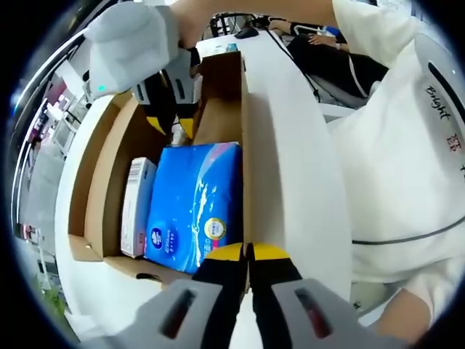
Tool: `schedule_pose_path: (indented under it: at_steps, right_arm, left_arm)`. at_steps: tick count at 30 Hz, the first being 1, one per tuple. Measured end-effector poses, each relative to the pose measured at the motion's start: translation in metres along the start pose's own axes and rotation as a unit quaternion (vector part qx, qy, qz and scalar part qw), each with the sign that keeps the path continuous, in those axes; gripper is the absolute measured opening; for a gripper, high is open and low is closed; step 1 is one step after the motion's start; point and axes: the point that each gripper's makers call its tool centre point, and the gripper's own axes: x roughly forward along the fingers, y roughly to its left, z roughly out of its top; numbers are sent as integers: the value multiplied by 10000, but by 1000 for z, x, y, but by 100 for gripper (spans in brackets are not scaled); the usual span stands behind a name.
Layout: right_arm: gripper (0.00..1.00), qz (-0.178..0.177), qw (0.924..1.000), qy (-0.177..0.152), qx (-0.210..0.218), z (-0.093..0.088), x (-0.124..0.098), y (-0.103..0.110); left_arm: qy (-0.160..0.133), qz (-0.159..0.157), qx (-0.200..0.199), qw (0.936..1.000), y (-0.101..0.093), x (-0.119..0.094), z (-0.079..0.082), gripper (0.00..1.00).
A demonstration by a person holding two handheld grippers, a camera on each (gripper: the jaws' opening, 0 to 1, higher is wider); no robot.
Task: Operate the shoe box by opening the lid, removing the specified soft item, and placing it in the target area until the item is outside and the box remains undamaged.
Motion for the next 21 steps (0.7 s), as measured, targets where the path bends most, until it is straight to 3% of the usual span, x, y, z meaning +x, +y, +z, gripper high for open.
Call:
schedule_pose_path:
  at_steps: [5,7,8,9,10,11,15,16,18,21]
  right_arm:
    - [25,63,9999,88,-60,4,3,-3]
    - [26,216,9993,162,-269,5,7,2]
    - [25,237,9989,342,-229,0,10,7]
    - [25,179,9976,488,-463,-4,15,8]
    - [21,241,9981,385,-411,1,15,12]
    - [19,519,9959,531,-508,-1,11,18]
    - [19,838,9946,594,-154,-2,12,21]
    - [19,843,9946,607,-37,-2,12,20]
    - [19,729,9953,591,-246,-1,12,21]
    - [19,652,9960,563,-233,-4,10,26]
  left_arm:
    - [-7,32,15,10000,0,0,0,2]
    - [-23,41,12,10000,0,0,0,2]
    - [-28,48,7,10000,0,0,0,2]
    - [-25,61,-10,10000,0,0,0,2]
    - [-24,69,-10,10000,0,0,0,2]
    - [-21,81,-4,10000,0,0,0,2]
    - [-18,124,-13,9999,0,0,0,2]
    - [-34,143,4,9999,0,-1,0,2]
    - [-80,161,11,9998,0,-1,0,2]
    - [-87,151,6,9998,0,0,0,2]
